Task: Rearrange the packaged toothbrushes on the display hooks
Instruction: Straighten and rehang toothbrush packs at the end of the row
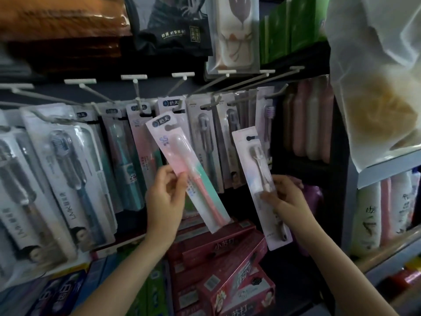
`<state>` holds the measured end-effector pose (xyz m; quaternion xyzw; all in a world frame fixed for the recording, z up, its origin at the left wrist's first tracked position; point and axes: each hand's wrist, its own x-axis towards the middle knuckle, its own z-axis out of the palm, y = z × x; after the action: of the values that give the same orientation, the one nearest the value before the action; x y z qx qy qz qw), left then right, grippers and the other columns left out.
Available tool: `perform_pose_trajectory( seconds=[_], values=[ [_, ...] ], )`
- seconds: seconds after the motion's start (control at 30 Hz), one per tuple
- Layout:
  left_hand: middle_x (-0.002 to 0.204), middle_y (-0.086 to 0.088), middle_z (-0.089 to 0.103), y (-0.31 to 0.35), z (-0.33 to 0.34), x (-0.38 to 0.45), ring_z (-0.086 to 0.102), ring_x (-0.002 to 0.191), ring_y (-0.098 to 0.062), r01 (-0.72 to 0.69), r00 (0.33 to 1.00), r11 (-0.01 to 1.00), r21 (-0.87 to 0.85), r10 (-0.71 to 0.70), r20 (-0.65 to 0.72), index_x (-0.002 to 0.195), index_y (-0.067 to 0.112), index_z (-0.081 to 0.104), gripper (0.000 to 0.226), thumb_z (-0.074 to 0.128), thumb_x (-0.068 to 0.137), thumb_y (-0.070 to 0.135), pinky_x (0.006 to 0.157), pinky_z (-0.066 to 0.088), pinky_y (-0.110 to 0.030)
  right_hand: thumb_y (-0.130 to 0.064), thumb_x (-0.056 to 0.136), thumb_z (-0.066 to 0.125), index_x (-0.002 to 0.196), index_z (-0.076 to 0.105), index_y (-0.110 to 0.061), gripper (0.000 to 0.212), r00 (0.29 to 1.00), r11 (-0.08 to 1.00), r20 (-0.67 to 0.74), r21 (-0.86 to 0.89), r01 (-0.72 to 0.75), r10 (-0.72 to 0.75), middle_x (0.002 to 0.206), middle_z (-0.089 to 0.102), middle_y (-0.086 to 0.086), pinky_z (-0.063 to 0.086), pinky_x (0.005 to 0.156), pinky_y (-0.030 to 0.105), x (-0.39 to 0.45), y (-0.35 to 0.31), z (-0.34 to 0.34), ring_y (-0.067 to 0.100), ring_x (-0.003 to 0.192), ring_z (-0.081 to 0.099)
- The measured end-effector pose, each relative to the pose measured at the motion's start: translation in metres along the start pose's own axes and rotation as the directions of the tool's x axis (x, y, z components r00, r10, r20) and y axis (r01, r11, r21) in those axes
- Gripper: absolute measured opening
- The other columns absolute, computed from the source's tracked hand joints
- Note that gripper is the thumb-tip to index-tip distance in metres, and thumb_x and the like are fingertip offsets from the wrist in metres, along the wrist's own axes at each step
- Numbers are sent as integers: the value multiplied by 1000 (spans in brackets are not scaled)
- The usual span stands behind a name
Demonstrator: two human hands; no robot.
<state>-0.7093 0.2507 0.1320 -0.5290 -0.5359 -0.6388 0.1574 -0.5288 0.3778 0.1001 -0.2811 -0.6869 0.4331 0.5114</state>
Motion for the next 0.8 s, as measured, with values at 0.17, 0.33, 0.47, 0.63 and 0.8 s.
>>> perform_pose_trajectory(
  seconds=[0.17,0.33,0.47,0.63,0.8],
  values=[
    [75,5,63,-1,2,32,60,70,1,19,1000,1000,-3,-19,0,95,8,55,8,55,91,15,63,43,-8,-6,85,60,124,46,-16,42,999,999,38,-28,28,-27,105,62,5,49,89,43,5,-8,22,24,98,60],
    [72,10,59,-4,8,42,57,66,5,-33,999,999,29,32,42,94,15,54,4,55,91,13,61,42,-7,3,85,50,126,38,-24,50,999,999,-32,-46,9,-10,107,53,-5,46,74,31,-6,4,15,12,84,55],
    [79,12,56,-10,7,41,56,68,2,-6,1000,994,113,3,27,103,8,53,13,53,92,15,61,41,-6,1,85,52,111,42,-22,36,987,999,-155,29,-36,40,95,55,-8,42,61,19,-14,14,8,5,82,55],
    [103,-1,48,-3,7,23,49,83,-3,-46,985,993,107,63,-162,114,12,42,32,60,88,11,78,42,-15,2,85,51,106,42,-20,31,974,997,-221,68,-27,41,89,54,-9,43,62,19,-10,10,3,2,79,53],
    [105,1,44,6,30,8,46,100,-11,-336,937,911,241,349,-13,110,12,50,26,50,85,5,92,40,-24,1,85,52,105,44,-20,30,978,998,-202,58,-34,45,90,57,-7,48,70,28,-11,14,5,8,81,57]
  ],
)
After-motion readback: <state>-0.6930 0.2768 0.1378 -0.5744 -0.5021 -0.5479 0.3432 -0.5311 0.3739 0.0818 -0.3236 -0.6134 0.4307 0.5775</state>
